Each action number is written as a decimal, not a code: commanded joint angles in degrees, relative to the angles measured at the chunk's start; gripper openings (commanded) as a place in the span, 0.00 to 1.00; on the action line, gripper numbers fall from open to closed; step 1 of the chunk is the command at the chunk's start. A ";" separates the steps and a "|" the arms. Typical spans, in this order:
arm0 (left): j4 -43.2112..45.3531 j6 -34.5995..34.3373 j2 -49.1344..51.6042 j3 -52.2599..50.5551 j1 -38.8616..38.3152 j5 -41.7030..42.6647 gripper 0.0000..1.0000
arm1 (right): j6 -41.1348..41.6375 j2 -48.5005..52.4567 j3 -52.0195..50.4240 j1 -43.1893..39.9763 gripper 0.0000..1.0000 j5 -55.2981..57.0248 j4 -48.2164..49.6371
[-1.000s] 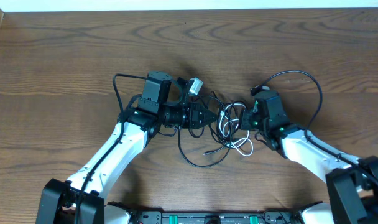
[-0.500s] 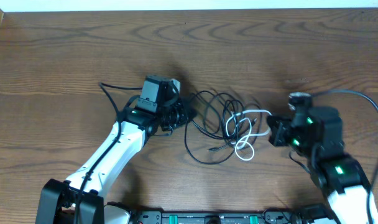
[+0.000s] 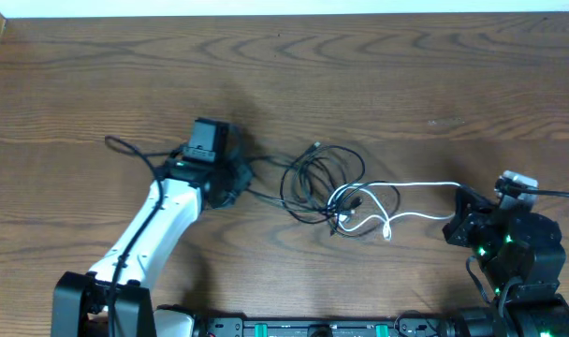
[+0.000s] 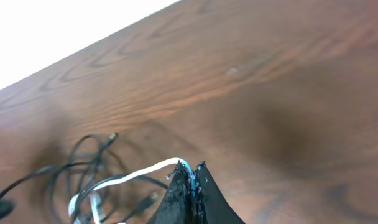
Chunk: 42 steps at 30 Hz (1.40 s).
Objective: Untangle cables
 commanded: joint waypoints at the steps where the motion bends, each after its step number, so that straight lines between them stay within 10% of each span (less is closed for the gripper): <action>1: -1.92 -6.69 0.28 0.50 3.37 -4.48 0.08 | 3.21 -0.13 0.37 -0.57 0.01 7.89 -1.22; 20: -3.15 -2.82 0.28 0.50 14.78 -3.76 0.08 | 22.03 0.09 0.37 -3.10 0.01 29.79 -11.76; 27: 4.22 10.64 0.28 0.50 15.21 16.09 0.08 | 18.45 1.46 0.26 -3.61 0.01 13.49 -9.16; 31: 6.99 20.46 0.28 0.50 11.17 26.71 0.08 | 10.10 4.37 0.24 -3.43 0.22 -4.81 -4.76; 42: 9.99 21.75 0.28 0.50 -0.20 22.38 0.08 | -1.20 23.45 0.22 0.76 0.53 -25.49 -2.56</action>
